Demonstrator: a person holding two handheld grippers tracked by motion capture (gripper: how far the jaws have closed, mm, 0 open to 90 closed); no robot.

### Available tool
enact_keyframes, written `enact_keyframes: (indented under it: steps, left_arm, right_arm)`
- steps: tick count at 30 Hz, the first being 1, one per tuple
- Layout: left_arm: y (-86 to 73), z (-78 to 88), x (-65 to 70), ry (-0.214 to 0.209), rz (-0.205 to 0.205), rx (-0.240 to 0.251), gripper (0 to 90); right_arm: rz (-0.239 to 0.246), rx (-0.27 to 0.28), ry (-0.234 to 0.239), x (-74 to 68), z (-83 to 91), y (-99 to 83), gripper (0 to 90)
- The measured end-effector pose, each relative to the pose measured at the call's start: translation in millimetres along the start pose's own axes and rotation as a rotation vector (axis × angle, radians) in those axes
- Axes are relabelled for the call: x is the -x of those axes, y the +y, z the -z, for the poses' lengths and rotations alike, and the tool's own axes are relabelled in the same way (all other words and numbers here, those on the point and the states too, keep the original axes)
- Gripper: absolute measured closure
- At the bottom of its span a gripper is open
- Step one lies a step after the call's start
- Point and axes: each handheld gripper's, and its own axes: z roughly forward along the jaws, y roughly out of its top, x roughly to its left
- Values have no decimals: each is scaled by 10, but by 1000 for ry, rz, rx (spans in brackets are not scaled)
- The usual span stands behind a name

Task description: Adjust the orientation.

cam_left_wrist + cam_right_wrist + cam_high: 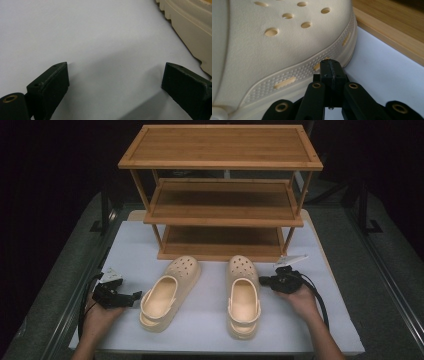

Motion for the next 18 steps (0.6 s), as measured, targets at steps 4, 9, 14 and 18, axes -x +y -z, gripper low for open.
enact_keyframes:
  steps: [4,9,14,18]
  left_arm:
    - [0,0,0,0,0,0,66]
    - [0,0,0,0,0,0,66]
    - [0,0,0,0,0,0,66]
    - [0,0,0,0,0,0,66]
  right_arm:
    - [8,0,0,-12,-77,65,900]
    - [5,1,3,-15,-150,122,900]
    - [22,-1,-2,-56,-256,210,900]
    - [22,0,7,-76,-328,272,900]
